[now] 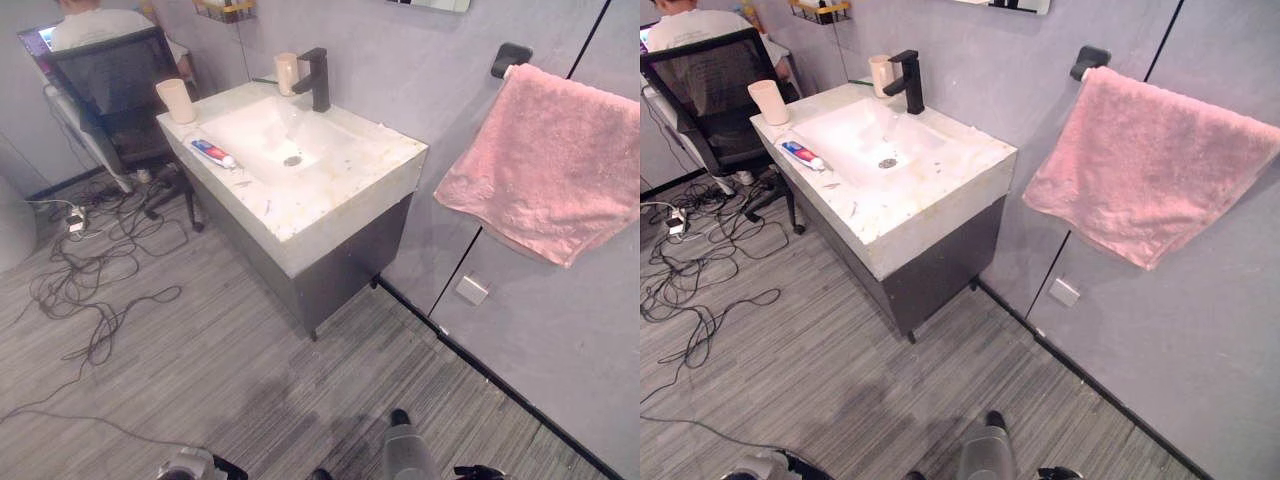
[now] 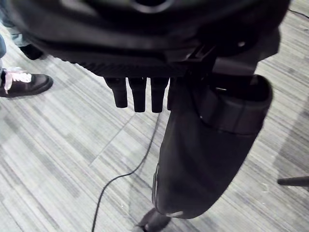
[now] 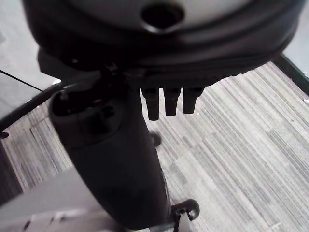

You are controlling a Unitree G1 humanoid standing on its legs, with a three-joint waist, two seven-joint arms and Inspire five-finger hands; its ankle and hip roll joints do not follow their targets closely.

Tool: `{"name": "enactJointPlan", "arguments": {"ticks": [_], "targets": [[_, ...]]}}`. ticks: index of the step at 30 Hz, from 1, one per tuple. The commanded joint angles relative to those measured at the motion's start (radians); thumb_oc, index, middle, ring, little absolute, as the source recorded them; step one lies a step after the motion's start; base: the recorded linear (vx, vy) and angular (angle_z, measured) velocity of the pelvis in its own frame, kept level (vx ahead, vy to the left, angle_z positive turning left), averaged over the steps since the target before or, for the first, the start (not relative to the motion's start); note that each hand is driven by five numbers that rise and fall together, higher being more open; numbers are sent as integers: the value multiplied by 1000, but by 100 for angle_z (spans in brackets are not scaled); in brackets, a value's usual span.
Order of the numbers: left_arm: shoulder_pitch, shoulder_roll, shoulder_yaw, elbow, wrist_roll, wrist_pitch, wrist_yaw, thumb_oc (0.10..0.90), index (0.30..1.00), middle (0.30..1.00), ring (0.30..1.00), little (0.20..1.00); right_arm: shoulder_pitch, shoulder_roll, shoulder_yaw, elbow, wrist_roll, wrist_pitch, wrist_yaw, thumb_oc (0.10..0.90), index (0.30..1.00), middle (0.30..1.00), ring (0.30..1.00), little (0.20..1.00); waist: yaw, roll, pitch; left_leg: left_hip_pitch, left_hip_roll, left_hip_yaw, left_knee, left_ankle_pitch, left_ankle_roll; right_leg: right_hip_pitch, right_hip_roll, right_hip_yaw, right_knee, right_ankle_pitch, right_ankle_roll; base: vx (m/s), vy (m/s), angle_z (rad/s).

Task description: Organize the bathroom.

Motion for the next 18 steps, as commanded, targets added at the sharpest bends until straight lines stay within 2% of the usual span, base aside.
{"name": "enactJointPlan", "arguments": {"ticks": [1,2,4,6,10,12,15,17,18], "targets": [[25,81,24,22,-104,30,47,800,900,900,900,900,-40,0,18,-26,-27,-27,10,800,900,900,900,900,23,-38,-22,-6,96,72,-23,-24,-129,165,36,-51,-269,-5,-17,-171,-91,-12],[32,72,35,34,-125,24,60,800,900,900,900,900,-49,6,32,-26,-46,-23,17,800,900,900,900,900,41,-51,-44,-22,86,64,-32,-28,-130,215,46,-64,-331,-30,-1,-176,-94,-18],[42,62,44,44,-159,15,78,800,900,900,900,900,-58,7,51,-27,-93,-27,32,800,900,900,900,900,55,-59,-58,-46,76,56,-47,-11,-125,227,73,-69,-363,-47,5,-202,-92,-30],[50,52,50,50,-193,3,86,800,900,900,900,900,-64,9,85,-40,-117,-31,48,800,900,900,900,900,67,-56,-66,-57,72,39,-97,21,-128,205,107,-82,-352,-73,-6,-247,-116,-25],[56,47,67,45,-198,-9,75,800,900,900,900,900,-75,15,107,-52,-98,-5,51,800,900,900,900,900,76,-49,-69,-59,90,41,-165,84,-137,175,151,-114,-344,-67,-33,-176,-140,39],[57,42,77,50,-197,-12,77,800,900,900,900,900,-76,22,112,-38,-101,6,51,800,900,900,900,900,76,-47,-69,-44,89,33,-193,88,-146,187,162,-131,-340,-89,-35,-58,-108,51],[66,37,95,57,-201,-20,85,800,900,900,900,900,-71,33,109,-16,-87,27,43,800,900,900,900,900,79,-46,-73,-51,98,57,-183,95,-149,199,183,-160,-326,-118,-58,-74,-102,49],[71,34,103,57,-215,-20,95,800,900,900,900,900,-68,34,100,-8,-78,35,34,800,900,900,900,900,78,-50,-77,-71,90,62,-132,75,-142,197,187,-155,-310,-128,-67,-69,-27,88],[76,33,106,61,-241,-25,104,800,900,900,900,900,-68,28,92,-9,-86,44,33,800,900,900,900,900,80,-58,-74,-103,111,58,-63,62,-151,184,184,-152,-281,-138,-77,-91,8,86]]}}
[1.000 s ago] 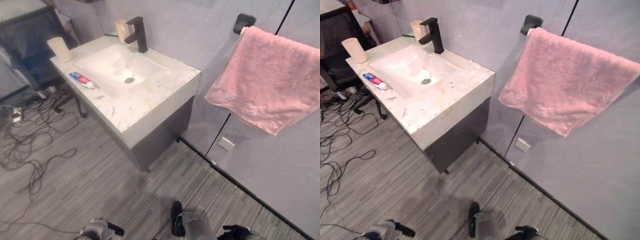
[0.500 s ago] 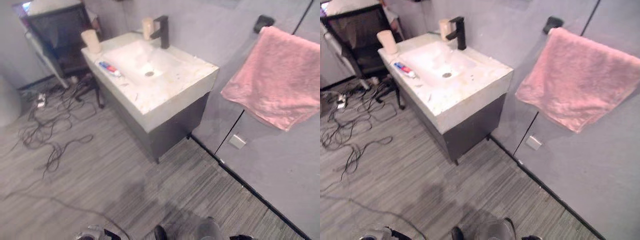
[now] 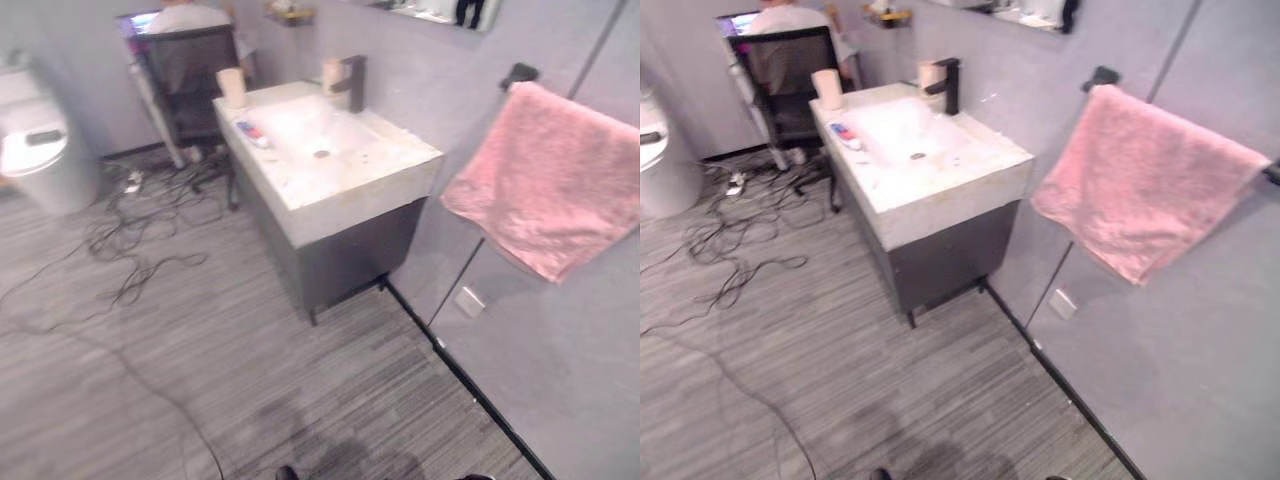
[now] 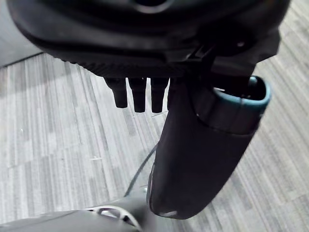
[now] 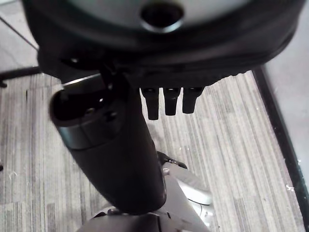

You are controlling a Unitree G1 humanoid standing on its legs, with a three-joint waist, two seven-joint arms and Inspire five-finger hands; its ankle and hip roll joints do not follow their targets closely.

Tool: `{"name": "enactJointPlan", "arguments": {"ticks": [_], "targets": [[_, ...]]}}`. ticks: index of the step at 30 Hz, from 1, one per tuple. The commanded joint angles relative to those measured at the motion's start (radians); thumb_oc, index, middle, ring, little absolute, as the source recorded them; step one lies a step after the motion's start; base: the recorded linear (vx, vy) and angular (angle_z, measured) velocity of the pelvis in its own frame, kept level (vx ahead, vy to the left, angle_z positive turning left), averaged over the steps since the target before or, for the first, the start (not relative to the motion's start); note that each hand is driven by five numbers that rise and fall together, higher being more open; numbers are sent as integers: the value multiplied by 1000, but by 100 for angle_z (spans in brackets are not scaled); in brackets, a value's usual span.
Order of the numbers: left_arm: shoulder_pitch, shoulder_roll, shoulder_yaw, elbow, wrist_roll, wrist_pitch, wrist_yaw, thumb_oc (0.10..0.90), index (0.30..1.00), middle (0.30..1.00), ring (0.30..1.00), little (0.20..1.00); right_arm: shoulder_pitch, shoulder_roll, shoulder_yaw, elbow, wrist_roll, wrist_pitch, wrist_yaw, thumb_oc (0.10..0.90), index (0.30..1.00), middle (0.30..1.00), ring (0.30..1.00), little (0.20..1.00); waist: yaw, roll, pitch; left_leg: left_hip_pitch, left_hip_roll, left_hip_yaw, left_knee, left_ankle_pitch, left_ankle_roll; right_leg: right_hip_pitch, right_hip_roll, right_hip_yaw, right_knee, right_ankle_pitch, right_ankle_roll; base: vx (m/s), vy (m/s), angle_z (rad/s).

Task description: Organize the bathroom.

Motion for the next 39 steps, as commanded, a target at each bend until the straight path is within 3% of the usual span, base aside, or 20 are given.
{"name": "enactJointPlan", "arguments": {"ticks": [1,4,6,8,10,12,14,19,25,27,29,31,32,33,34,35,36,37,39], "targets": [[-2,46,19,29,-46,3,45,800,900,900,900,900,-65,15,-8,-3,6,9,-3,800,900,900,900,900,6,-16,35,-7,45,-13,92,-107,-36,-101,9,58,154,-58,15,-68,29,47],[22,51,50,46,-71,-6,50,800,900,900,900,900,-49,-2,-23,-6,11,11,3,800,900,900,900,900,12,-44,33,-15,140,-95,137,-104,-65,-103,0,96,172,-71,-3,12,51,11],[24,52,64,53,-56,-4,55,800,900,900,900,900,-35,-11,-27,-20,35,26,-4,800,900,900,900,900,10,-41,29,-16,210,-108,104,-42,-86,-113,7,106,170,-68,-11,95,125,-7],[17,48,62,55,-50,4,54,800,900,900,900,900,-30,-20,-31,-29,44,45,-12,800,900,900,900,900,4,-32,30,-12,238,-120,90,-22,-100,-114,3,110,167,-73,-10,129,269,16],[6,34,51,66,-40,0,41,800,900,900,900,900,-30,-37,-44,-35,33,54,-15,800,900,900,900,900,-11,-7,36,7,224,-94,83,-40,-121,-113,-28,109,167,-83,16,148,435,38],[-25,21,9,61,-5,15,14,800,900,900,900,900,-46,-63,-72,-33,40,44,-42,800,900,900,900,900,-44,38,65,29,198,1,65,-50,-126,-139,-83,101,174,-61,45,122,579,57],[-26,21,-4,56,-8,18,14,800,900,900,900,900,-55,-74,-82,-37,28,35,-37,800,900,900,900,900,-45,42,78,19,171,9,102,-82,-114,-148,-108,117,168,-37,59,106,404,67],[-35,39,-10,26,-75,12,62,800,900,900,900,900,-74,-89,-81,-60,-58,5,-5,800,900,900,900,900,-42,30,125,-17,112,42,215,-183,-65,-160,-178,187,122,35,93,91,326,14],[-24,89,22,21,-96,-19,65,800,900,900,900,900,-68,-76,-88,-79,-69,-27,-1,800,900,900,900,900,-2,-3,147,-62,64,63,278,-247,-24,-138,-255,174,89,126,101,74,211,-24],[-1,113,22,19,-57,-44,46,800,900,900,900,900,-64,-76,-92,-85,-47,-28,-3,800,900,900,900,900,26,-13,160,-75,46,62,301,-283,4,-187,-317,161,201,233,94,117,202,-17],[2,120,20,19,-31,-46,35,800,900,900,900,900,-70,-78,-94,-75,-33,-26,-1,800,900,900,900,900,22,-9,168,-62,50,67,297,-287,9,-215,-299,169,242,225,86,129,129,-18],[-21,121,15,13,13,-30,28,800,900,900,900,900,-69,-86,-97,-51,15,-1,-23,800,900,900,900,900,-26,-18,177,-5,18,63,283,-307,29,-284,-196,183,194,190,89,325,152,-15],[-24,120,15,12,22,-30,26,800,900,900,900,900,-67,-87,-98,-47,22,1,-27,800,900,900,900,900,-33,-19,178,2,12,61,281,-310,32,-288,-186,181,184,186,91,512,232,11],[-42,107,22,9,53,-23,25,800,900,900,900,900,-57,-83,-112,-19,17,-6,-33,800,900,900,900,900,-63,-40,170,39,-37,69,264,-330,51,-328,-120,148,118,201,129,376,170,21],[-44,104,22,6,60,-20,25,800,900,900,900,900,-53,-82,-116,-14,13,-7,-32,800,900,900,900,900,-69,-42,168,49,-48,68,257,-332,55,-335,-104,132,115,200,133,545,217,41],[-48,98,17,-8,60,-6,43,800,900,900,900,900,-40,-80,-130,-7,5,-4,-35,800,900,900,900,900,-82,-45,161,70,-69,65,248,-338,60,-370,-60,71,161,174,128,317,105,44],[-48,97,16,-10,57,-4,47,800,900,900,900,900,-38,-81,-132,-7,3,-4,-34,800,900,900,900,900,-83,-45,160,71,-70,65,248,-339,60,-375,-58,64,172,168,126,436,147,61],[-62,92,15,-18,19,7,81,800,900,900,900,900,-40,-88,-143,-6,-29,-1,-13,800,900,900,900,900,-84,-34,145,80,-82,68,222,-313,53,-374,-17,13,255,94,91,229,77,63],[-72,84,18,-14,9,10,93,800,900,900,900,900,-37,-92,-154,3,-33,-5,-10,800,900,900,900,900,-88,-29,132,75,-86,65,245,-326,54,-364,-4,22,284,52,73,291,4,57]]}}
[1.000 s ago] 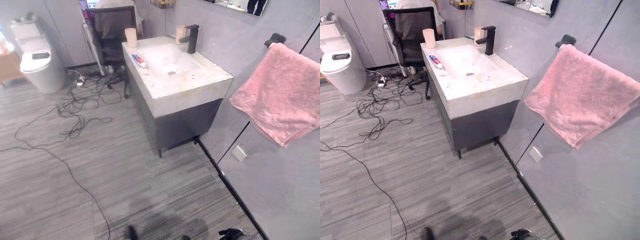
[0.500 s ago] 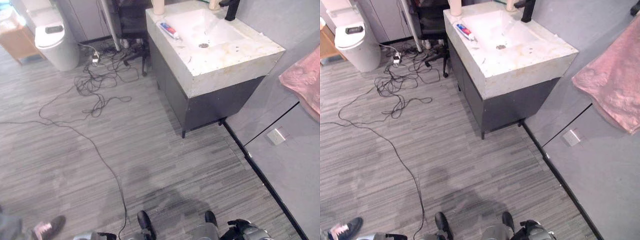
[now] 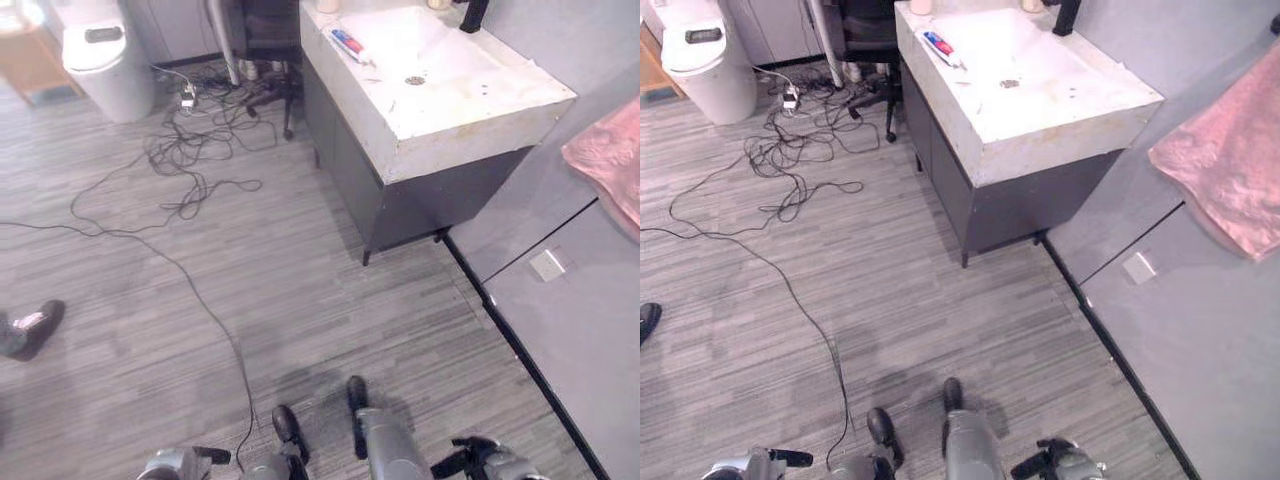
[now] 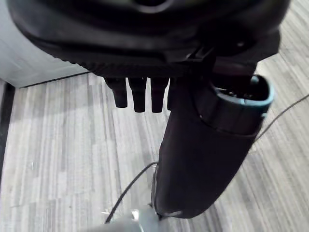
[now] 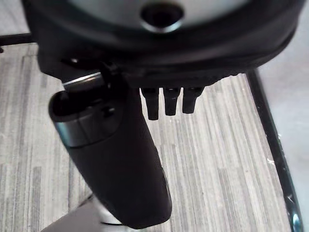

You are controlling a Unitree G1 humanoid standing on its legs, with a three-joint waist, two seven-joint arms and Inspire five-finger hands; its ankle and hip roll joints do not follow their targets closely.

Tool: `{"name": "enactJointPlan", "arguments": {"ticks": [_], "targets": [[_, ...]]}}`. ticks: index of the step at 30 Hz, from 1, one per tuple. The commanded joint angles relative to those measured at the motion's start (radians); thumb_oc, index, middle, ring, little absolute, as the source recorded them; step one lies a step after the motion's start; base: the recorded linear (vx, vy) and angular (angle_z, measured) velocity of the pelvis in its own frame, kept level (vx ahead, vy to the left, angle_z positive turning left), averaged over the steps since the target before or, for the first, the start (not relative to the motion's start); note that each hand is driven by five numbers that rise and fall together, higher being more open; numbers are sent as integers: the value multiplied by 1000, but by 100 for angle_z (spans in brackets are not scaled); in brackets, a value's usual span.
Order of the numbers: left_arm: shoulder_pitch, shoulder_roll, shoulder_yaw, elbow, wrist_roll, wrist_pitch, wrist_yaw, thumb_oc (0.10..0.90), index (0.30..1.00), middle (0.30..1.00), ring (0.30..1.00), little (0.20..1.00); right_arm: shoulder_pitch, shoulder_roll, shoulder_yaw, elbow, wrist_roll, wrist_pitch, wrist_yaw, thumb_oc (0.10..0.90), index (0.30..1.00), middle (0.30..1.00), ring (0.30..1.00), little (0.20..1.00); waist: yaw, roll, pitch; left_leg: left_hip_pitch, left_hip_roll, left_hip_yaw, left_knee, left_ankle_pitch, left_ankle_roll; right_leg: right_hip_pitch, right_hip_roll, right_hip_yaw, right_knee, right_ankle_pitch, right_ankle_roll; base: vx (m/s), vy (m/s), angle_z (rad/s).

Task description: Organize the bathroom.

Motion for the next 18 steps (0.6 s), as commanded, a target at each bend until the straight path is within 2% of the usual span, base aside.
{"name": "enactJointPlan", "arguments": {"ticks": [1,2,4,5,6,7,8,9,10,11,13,14,16,17,18], "targets": [[27,29,31,14,-3,19,69,800,900,900,900,900,18,-77,11,0,-12,6,-9,800,900,900,900,900,0,41,-79,93,-19,3,70,-178,0,-39,73,-33,32,-1,31,496,-93,-45],[18,15,20,19,21,14,58,800,900,900,900,900,37,-89,7,1,30,11,-37,800,900,900,900,900,-16,56,-99,98,13,2,194,-125,-54,9,83,-29,-1,-16,-1,532,-142,-72],[21,5,4,21,41,-24,28,800,900,900,900,900,52,-106,-5,-15,42,16,-28,800,900,900,900,900,-28,66,-108,40,87,-28,514,65,-168,79,113,-12,-40,-37,-48,479,-196,16],[20,0,0,21,25,-32,31,800,900,900,900,900,52,-111,0,-16,41,15,-25,800,900,900,900,900,-28,64,-104,4,94,-38,622,104,-191,94,117,0,-47,-37,-58,217,-113,55],[20,0,0,21,25,-32,31,800,900,900,900,900,52,-111,0,-16,41,15,-25,800,900,900,900,900,-29,66,-104,2,96,-40,626,103,-192,93,119,-1,-47,-38,-59,199,-78,50],[19,-9,2,14,-13,-47,41,800,900,900,900,900,48,-118,8,-12,42,-1,-14,800,900,900,900,900,-24,39,-106,-121,135,-39,808,140,-198,131,104,17,-86,-12,-76,167,-51,16],[19,-10,2,12,-15,-48,43,800,900,900,900,900,48,-119,10,-11,45,-3,-14,800,900,900,900,900,-23,37,-105,-134,144,-41,819,138,-197,137,104,18,-90,-9,-77,353,-40,-21],[19,-11,11,1,-36,-37,55,800,900,900,900,900,44,-120,25,-17,53,-13,-14,800,900,900,900,900,-17,28,-92,-182,210,-78,752,122,-184,174,115,27,-100,-22,-83,247,14,-55],[19,-10,13,0,-43,-35,58,800,900,900,900,900,43,-119,29,-18,57,-15,-16,800,900,900,900,900,-16,24,-90,-187,219,-83,726,125,-179,179,116,29,-102,-22,-85,355,153,-64],[18,-8,23,-8,-111,-20,79,800,900,900,900,900,33,-109,46,-26,54,-24,-25,800,900,900,900,900,-16,24,-85,-182,253,-115,493,162,-160,180,121,42,-100,-34,-85,260,275,-50],[22,-10,30,-11,-228,-3,108,800,900,900,900,900,21,-104,61,-29,37,-34,-34,800,900,900,900,900,-12,36,-85,-144,246,-153,200,203,-164,176,117,70,-101,-43,-68,314,407,-73],[29,-15,44,-7,-297,3,124,800,900,900,900,900,13,-99,72,-29,25,-35,-38,800,900,900,900,900,0,56,-91,-123,257,-184,-12,262,-173,167,124,93,-117,-30,-55,281,364,-78],[52,-19,62,11,-362,7,128,800,900,900,900,900,10,-93,90,-34,29,-19,-50,800,900,900,900,900,22,75,-96,-86,289,-229,-202,314,-203,193,122,114,-153,-37,-28,407,344,-81],[71,-22,73,24,-366,5,125,800,900,900,900,900,16,-87,97,-42,34,-3,-58,800,900,900,900,900,34,82,-107,-87,310,-242,-249,323,-211,207,113,107,-174,-37,-16,362,225,-88],[71,-22,73,24,-366,5,125,800,900,900,900,900,17,-87,97,-42,34,-3,-58,800,900,900,900,900,33,81,-106,-85,309,-242,-250,323,-210,209,113,107,-175,-37,-16,401,199,-85]]}}
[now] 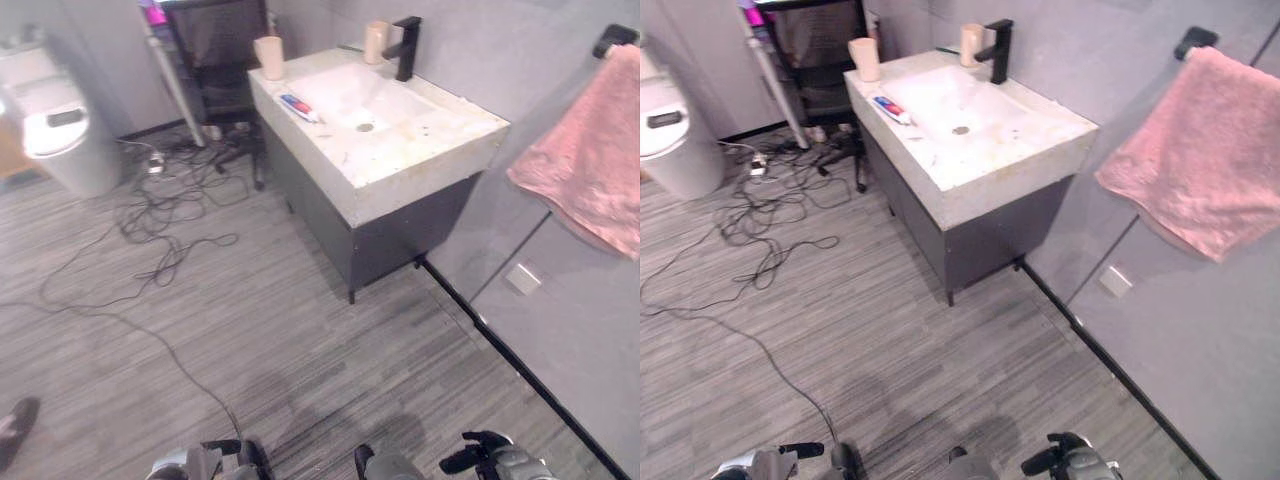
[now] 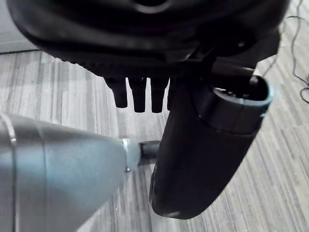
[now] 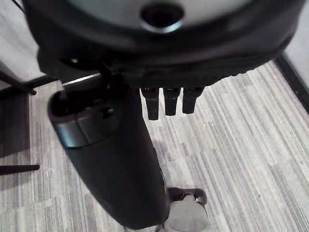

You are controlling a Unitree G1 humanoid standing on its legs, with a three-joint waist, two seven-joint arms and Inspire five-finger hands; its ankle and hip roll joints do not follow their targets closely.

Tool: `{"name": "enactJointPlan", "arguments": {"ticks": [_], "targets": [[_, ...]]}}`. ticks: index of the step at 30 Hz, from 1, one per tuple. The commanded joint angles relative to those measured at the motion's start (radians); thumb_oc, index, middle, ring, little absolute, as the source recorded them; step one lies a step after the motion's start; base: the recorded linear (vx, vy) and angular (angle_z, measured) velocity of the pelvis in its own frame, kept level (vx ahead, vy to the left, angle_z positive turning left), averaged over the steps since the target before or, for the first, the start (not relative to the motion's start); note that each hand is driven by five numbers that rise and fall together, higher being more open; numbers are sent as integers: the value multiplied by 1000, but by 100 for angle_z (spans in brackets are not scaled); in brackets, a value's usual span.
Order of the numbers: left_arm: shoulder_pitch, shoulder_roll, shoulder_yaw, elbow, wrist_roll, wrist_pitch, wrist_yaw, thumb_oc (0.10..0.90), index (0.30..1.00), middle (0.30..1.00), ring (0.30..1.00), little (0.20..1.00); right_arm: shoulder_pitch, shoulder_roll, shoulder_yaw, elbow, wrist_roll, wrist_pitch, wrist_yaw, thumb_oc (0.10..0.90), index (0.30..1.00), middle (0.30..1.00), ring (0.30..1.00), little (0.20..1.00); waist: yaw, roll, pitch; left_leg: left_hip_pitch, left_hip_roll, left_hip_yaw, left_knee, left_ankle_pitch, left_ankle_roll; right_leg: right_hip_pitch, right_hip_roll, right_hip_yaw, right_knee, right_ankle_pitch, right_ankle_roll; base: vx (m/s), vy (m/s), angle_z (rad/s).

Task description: Organize the bathroom.

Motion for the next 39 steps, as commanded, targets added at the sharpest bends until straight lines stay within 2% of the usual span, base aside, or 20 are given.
{"name": "enactJointPlan", "arguments": {"ticks": [1,4,8,11,15,17,19,21,23,25,28,30,31,32,33,34,35,36,38,39], "targets": [[96,16,64,19,-51,15,43,800,900,900,900,900,39,-27,42,-17,2,55,-41,800,900,900,900,900,16,33,-10,24,54,4,-49,174,-7,45,-49,-170,-126,59,104,458,328,-67],[139,27,116,53,-70,1,24,800,900,900,900,900,28,1,58,-10,-51,77,-48,800,900,900,900,900,56,24,-28,76,41,9,-12,115,4,69,-115,-194,-115,48,131,368,371,-67],[148,48,147,65,-30,1,10,800,900,900,900,900,22,19,58,-11,-65,71,-52,800,900,900,900,900,71,12,-32,80,7,106,57,59,14,80,-172,-201,-122,58,167,202,355,-88],[153,74,139,62,16,-5,-10,800,900,900,900,900,27,23,35,-14,-86,55,-37,800,900,900,900,900,82,-10,-19,85,-66,156,120,-54,62,81,-267,-177,-74,89,177,234,351,-7],[153,99,105,55,36,-3,-19,800,900,900,900,900,38,14,13,-12,-104,32,-9,800,900,900,900,900,96,-8,4,105,-120,164,141,-115,108,-5,-348,-153,91,211,160,180,262,-12],[152,113,94,51,20,2,-8,800,900,900,900,900,34,4,10,-6,-116,30,18,800,900,900,900,900,91,5,33,150,-131,172,130,-145,122,-97,-338,-140,161,237,147,200,220,-38],[122,118,98,57,50,25,-5,800,900,900,900,900,24,3,8,26,-95,35,16,800,900,900,900,900,62,-1,53,184,-165,182,130,-169,139,-120,-239,-156,44,176,157,292,136,-47],[101,112,112,52,98,44,-8,800,900,900,900,900,34,4,-5,42,-77,33,6,800,900,900,900,900,39,-18,60,190,-208,194,133,-186,156,-134,-188,-167,-63,214,190,300,68,-3],[88,105,112,34,91,55,9,800,900,900,900,900,51,5,-28,51,-89,38,11,800,900,900,900,900,21,-35,72,205,-251,213,135,-206,164,-174,-134,-234,-117,255,210,350,75,48],[77,99,104,20,71,62,21,800,900,900,900,900,71,-6,-44,51,-120,54,41,800,900,900,900,900,13,-40,84,224,-273,220,133,-214,166,-234,-78,-314,3,219,194,387,45,3],[67,84,88,25,58,58,32,800,900,900,900,900,85,-14,-63,67,-86,63,52,800,900,900,900,900,1,-46,74,229,-318,182,170,-241,168,-213,-25,-304,-15,204,159,444,-68,-83],[58,77,78,20,71,62,20,800,900,900,900,900,105,-16,-79,74,-69,77,53,800,900,900,900,900,-19,-33,62,250,-308,177,277,-288,158,-207,-29,-314,31,160,122,481,-131,21],[56,72,78,17,102,66,5,800,900,900,900,900,113,-16,-73,75,-58,70,48,800,900,900,900,900,-25,-25,54,267,-289,171,407,-247,126,-193,-19,-314,26,139,97,389,-139,48],[56,71,78,17,109,66,1,800,900,900,900,900,115,-16,-71,74,-54,67,47,800,900,900,900,900,-27,-22,54,266,-282,169,434,-243,119,-189,-15,-316,26,134,91,374,-194,31],[54,56,70,18,163,44,-39,800,900,900,900,900,127,-17,-62,65,-24,36,46,800,900,900,900,900,-28,-5,44,244,-243,146,635,-105,46,-139,10,-309,3,95,46,273,-159,28],[54,54,67,20,161,35,-45,800,900,900,900,900,128,-17,-62,60,-23,34,47,800,900,900,900,900,-28,-4,43,230,-235,142,681,-77,33,-128,14,-305,-2,89,38,356,-247,18],[59,44,48,16,146,14,-43,800,900,900,900,900,136,-17,-62,37,-19,12,46,800,900,900,900,900,-30,-23,36,132,-216,159,895,-5,20,-91,4,-285,-35,97,13,336,-186,-24],[64,31,54,1,151,24,-24,800,900,900,900,900,132,-13,-59,29,0,-7,32,800,900,900,900,900,-23,-27,39,45,-173,163,992,-67,35,-44,9,-262,-48,83,15,338,-160,-46],[65,31,59,0,158,27,-23,800,900,900,900,900,127,-9,-55,28,1,-5,32,800,900,900,900,900,-19,-30,39,30,-160,167,983,-97,51,-35,8,-258,-50,82,17,221,2,-72],[71,38,75,-5,154,34,-15,800,900,900,900,900,113,10,-43,30,22,-25,4,800,900,900,900,900,-7,-52,39,6,-129,144,832,-140,101,-19,-6,-237,-44,83,27,216,102,-78]]}}
